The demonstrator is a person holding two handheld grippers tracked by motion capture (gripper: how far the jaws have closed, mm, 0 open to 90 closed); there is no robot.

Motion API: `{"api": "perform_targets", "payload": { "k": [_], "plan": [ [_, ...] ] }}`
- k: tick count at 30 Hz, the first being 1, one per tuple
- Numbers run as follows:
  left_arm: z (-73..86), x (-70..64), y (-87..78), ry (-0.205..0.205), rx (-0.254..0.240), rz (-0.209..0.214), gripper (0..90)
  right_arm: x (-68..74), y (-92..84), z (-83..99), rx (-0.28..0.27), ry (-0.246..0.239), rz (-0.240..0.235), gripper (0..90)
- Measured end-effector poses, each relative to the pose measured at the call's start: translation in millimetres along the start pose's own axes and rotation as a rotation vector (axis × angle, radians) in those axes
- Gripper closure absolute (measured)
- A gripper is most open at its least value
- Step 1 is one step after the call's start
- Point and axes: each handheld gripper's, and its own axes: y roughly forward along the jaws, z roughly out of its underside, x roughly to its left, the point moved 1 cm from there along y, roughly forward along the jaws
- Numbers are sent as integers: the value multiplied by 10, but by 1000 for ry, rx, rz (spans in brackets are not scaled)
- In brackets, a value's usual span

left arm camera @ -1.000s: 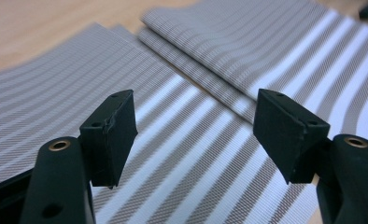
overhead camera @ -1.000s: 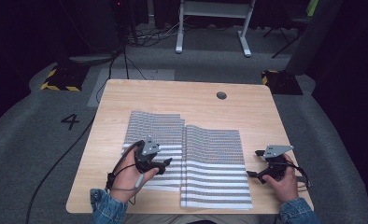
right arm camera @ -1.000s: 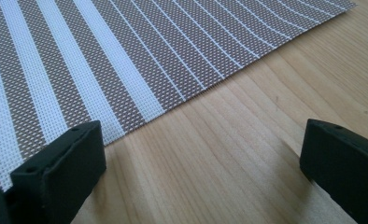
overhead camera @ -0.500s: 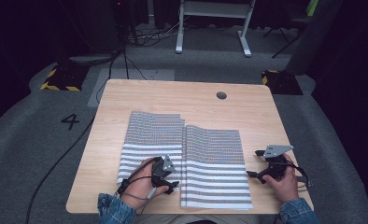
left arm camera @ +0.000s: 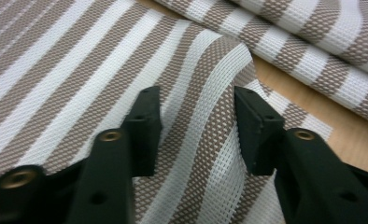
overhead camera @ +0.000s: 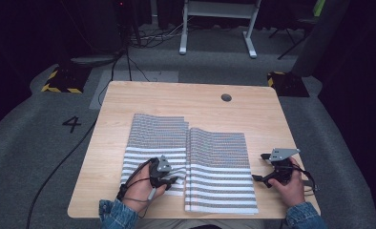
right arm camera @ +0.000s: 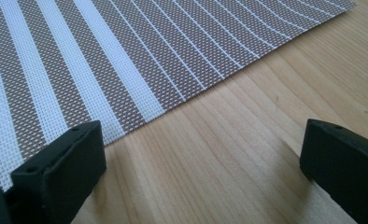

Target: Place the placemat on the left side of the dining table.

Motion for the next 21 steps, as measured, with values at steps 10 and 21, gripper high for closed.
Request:
{"api": "perform_targets", "payload": {
  "k": [10, 21],
  "plan": [
    [-77, 102, -226, -36, -97, -27, 863, 1, 0, 0, 0, 1, 0, 4],
    [-139, 232, -647, -29, -230, -62, 866, 3, -2, 0, 2, 8, 4, 4]
  ]
}}
